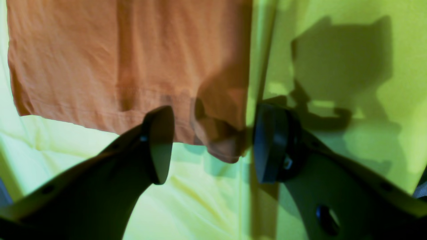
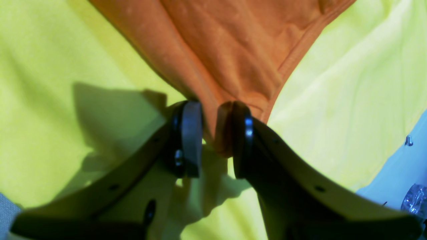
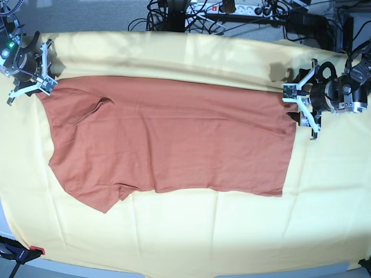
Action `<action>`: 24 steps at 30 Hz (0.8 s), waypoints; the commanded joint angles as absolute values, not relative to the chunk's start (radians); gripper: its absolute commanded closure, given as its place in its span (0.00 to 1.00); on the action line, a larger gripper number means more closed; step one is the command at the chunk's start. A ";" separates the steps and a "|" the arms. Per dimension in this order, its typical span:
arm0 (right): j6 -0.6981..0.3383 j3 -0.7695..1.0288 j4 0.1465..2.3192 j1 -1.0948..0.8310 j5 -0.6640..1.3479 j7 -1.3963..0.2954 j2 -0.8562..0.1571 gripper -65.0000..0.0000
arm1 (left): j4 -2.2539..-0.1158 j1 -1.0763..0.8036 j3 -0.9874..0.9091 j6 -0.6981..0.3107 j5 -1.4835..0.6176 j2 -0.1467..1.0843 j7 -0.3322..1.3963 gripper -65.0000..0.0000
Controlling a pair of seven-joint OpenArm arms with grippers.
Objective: Fold the T-shirt properly
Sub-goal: 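Drag the shirt with both grippers to straighten it flat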
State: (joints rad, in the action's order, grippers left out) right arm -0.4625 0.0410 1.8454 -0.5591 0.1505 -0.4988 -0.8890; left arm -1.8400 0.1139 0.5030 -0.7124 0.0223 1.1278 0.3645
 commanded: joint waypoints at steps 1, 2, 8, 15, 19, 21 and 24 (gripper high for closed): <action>-0.451 0.052 1.854 -0.554 0.152 -0.494 -0.912 0.72 | -1.852 0.131 0.490 -0.698 -0.006 1.150 0.353 0.42; -0.452 0.052 1.854 -0.554 0.152 -0.494 -0.912 0.72 | -1.852 0.131 0.490 -0.698 -0.027 1.150 0.353 0.42; -0.452 0.052 1.854 -0.554 0.152 -0.494 -0.912 0.72 | -1.852 0.134 0.490 -0.698 -0.080 1.150 0.367 0.42; -0.451 0.052 1.854 -0.554 0.152 -0.493 -0.912 0.72 | -1.852 0.136 0.490 -0.698 -0.023 1.150 0.396 0.42; -0.451 0.052 1.854 -0.554 0.152 -0.493 -0.912 0.72 | -1.852 0.136 0.490 -0.698 -0.023 1.150 0.397 0.46; -0.451 0.052 1.854 -0.554 0.153 -0.493 -0.912 0.72 | -1.852 0.136 0.490 -0.698 -0.023 1.150 0.397 0.62; -0.451 0.052 1.854 -0.554 0.152 -0.492 -0.912 0.73 | -1.852 0.136 0.490 -0.698 -0.015 1.150 0.397 1.00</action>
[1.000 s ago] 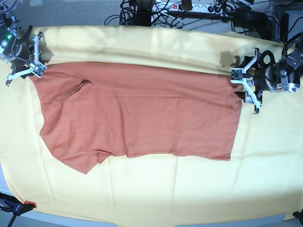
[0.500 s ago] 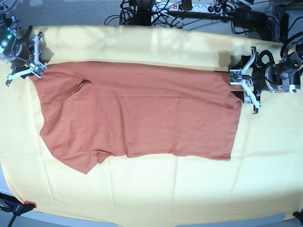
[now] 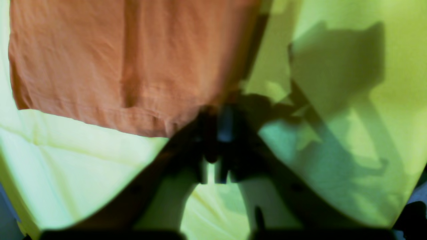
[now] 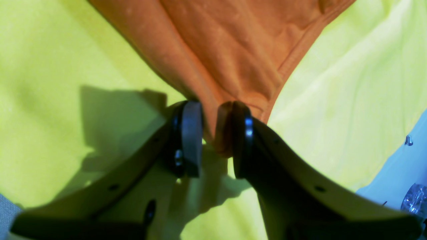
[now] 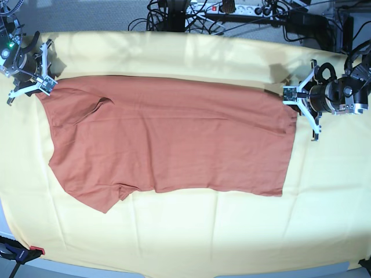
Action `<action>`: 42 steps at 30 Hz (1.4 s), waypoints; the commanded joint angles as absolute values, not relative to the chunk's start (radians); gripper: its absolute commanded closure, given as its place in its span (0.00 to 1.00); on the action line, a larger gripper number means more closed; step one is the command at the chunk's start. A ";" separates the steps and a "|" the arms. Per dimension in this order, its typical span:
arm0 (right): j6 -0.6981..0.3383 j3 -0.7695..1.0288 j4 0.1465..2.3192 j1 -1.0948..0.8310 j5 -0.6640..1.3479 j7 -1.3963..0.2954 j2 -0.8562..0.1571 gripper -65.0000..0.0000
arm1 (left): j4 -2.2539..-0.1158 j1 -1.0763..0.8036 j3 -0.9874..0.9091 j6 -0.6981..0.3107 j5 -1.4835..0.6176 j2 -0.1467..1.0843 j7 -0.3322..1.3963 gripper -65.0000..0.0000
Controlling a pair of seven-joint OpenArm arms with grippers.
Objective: Fold the T-shirt properly
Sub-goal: 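Drag the shirt with both grippers to straighten it flat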
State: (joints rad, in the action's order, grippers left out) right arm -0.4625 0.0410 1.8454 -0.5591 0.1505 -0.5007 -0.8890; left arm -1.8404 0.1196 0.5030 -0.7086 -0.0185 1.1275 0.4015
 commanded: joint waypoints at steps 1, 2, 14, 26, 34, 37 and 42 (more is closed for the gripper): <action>-0.452 0.052 1.855 -0.554 0.152 -0.490 -0.912 0.80 | -1.852 0.136 0.490 -0.698 -0.015 1.150 0.397 1.00; -0.452 0.052 1.858 -0.554 0.152 -0.492 -0.912 0.93 | -1.852 0.137 0.490 -0.698 -0.015 1.151 0.397 1.00; -0.530 0.052 1.956 -0.554 0.184 -0.683 -0.929 1.00 | -1.948 0.145 0.490 -0.698 -0.123 1.267 0.385 1.00; -0.628 0.052 2.041 -0.554 0.439 -0.942 -1.066 1.00 | -1.977 0.142 0.490 -0.698 -0.199 1.367 0.302 1.00; -0.656 0.052 2.041 -0.557 0.529 -0.996 -1.126 1.00 | -2.030 0.131 0.491 -0.698 -0.278 1.432 0.277 1.00; -0.665 0.052 2.041 -0.557 0.577 -1.029 -1.128 1.00 | -2.074 0.090 0.491 -0.698 -0.278 1.455 0.286 1.00; -0.686 0.052 2.041 -0.557 0.660 -1.087 -1.129 1.00 | -2.109 0.012 0.491 -0.698 -0.237 1.472 0.289 1.00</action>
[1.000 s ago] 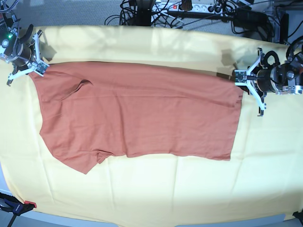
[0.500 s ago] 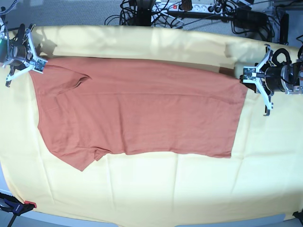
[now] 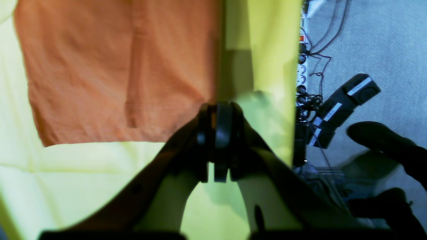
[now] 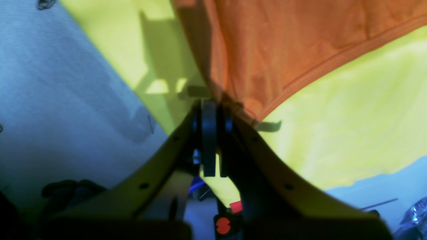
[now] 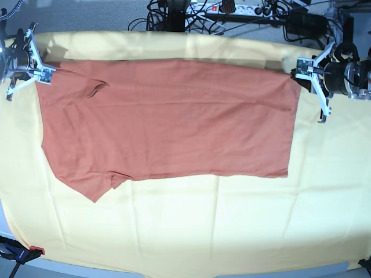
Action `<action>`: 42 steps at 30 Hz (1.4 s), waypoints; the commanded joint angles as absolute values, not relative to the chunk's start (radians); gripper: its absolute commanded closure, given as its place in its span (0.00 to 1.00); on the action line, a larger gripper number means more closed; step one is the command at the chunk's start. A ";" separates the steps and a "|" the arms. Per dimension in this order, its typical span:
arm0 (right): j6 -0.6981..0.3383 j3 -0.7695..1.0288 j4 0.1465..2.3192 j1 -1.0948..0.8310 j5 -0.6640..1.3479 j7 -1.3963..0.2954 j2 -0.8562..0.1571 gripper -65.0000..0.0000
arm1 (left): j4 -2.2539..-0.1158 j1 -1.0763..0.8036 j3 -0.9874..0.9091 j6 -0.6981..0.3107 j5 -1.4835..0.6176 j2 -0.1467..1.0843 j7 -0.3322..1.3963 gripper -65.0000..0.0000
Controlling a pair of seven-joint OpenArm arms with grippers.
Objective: Fold the T-shirt properly
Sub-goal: 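Drag the shirt with both grippers to straighten it flat, then release the shirt and move both grippers to its hem edge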
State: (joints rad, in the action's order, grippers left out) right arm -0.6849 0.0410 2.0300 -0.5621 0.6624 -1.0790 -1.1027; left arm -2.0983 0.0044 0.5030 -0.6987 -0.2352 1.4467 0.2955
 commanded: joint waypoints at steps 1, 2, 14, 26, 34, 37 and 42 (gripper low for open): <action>-0.691 0.052 2.042 -0.557 0.664 -1.087 -1.129 1.00 | -2.111 -0.005 0.491 -0.698 -0.237 1.478 0.289 1.00; -0.694 0.052 2.042 -0.560 0.679 -1.097 -1.130 1.00 | -2.111 -0.022 0.491 -0.698 -0.237 1.483 0.289 1.00; -0.698 0.052 2.042 -0.652 0.730 -1.161 -1.200 1.00 | -2.111 -0.089 0.491 -0.698 -0.167 1.501 0.280 1.00; -0.698 0.052 2.055 -0.651 0.763 -1.176 -1.200 0.49 | -2.149 -0.045 0.490 -0.698 -0.272 1.502 0.386 0.54; -0.669 0.054 2.170 -0.546 0.763 -1.191 -1.200 0.48 | -2.149 0.159 0.490 -0.698 -0.609 1.494 0.546 0.48; -0.665 0.054 2.177 -0.481 0.762 -1.181 -1.200 0.48 | -2.093 0.234 0.490 -0.687 -0.675 1.473 0.553 0.48; -0.629 0.055 2.167 -0.412 0.735 -1.161 -1.200 0.49 | -1.846 0.337 0.490 -0.626 -0.788 1.357 0.555 0.48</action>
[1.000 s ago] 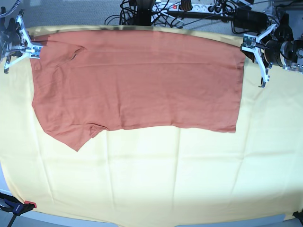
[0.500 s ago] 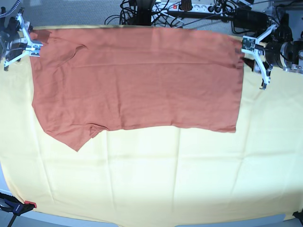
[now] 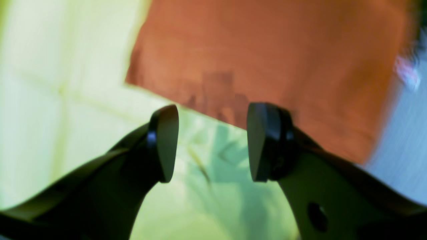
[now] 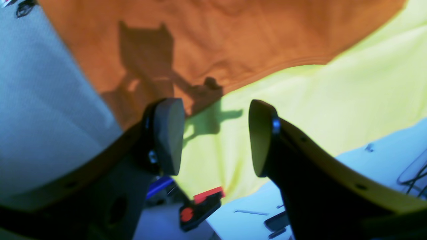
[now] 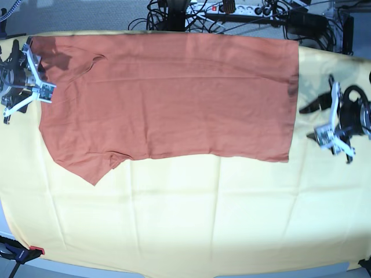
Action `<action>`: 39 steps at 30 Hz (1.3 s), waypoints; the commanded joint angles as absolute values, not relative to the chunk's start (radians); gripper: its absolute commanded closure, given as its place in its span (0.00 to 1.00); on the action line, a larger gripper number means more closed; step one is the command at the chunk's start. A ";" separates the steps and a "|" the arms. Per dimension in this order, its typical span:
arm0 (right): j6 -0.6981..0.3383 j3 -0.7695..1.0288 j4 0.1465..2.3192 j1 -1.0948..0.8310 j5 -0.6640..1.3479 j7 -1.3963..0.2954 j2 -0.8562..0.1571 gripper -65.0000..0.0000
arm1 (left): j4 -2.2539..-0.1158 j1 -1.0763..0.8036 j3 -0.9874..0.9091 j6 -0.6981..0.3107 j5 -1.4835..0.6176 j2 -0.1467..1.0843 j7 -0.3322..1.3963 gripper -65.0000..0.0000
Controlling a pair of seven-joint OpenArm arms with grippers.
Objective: Fold the T-shirt properly
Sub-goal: 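Release the shirt and move both grippers to its hem edge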
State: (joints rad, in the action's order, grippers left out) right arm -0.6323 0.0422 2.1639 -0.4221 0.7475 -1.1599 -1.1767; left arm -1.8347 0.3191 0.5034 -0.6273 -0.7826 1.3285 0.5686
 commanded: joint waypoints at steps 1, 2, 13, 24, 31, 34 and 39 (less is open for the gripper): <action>-0.621 0.055 2.159 -0.403 0.722 -1.147 -1.200 0.49 | -1.772 0.360 0.490 -0.624 -0.827 1.325 0.556 0.48; -0.611 0.055 2.149 -0.397 0.706 -1.131 -1.200 0.49 | -1.691 0.382 0.489 -0.629 -0.873 1.290 0.560 0.48; -0.496 0.055 2.074 -0.382 0.671 -0.979 -1.197 0.49 | -0.834 0.629 0.488 -0.698 -1.258 0.928 0.675 0.47; -0.489 0.055 2.074 -0.382 0.673 -0.978 -1.188 0.49 | -0.761 0.610 0.488 -0.698 -1.369 0.711 0.930 0.47; -0.488 0.055 2.074 -0.382 0.665 -0.909 -1.137 0.49 | -0.766 0.616 0.488 -0.698 -1.484 0.665 1.099 0.52; -0.450 0.055 2.074 -0.382 0.576 -0.841 -1.085 0.49 | -0.765 0.628 0.488 -0.698 -1.484 0.671 1.045 0.81; -0.304 0.055 2.074 -0.348 0.374 -0.690 -0.957 0.49 | -0.765 0.661 0.488 -0.698 -1.351 0.672 0.906 1.00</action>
State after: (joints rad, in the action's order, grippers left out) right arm -0.3130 0.0418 2.0640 -0.3626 0.3801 -0.7090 -0.9302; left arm -0.7567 0.6277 0.4969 -0.6933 -1.3331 0.6540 0.9237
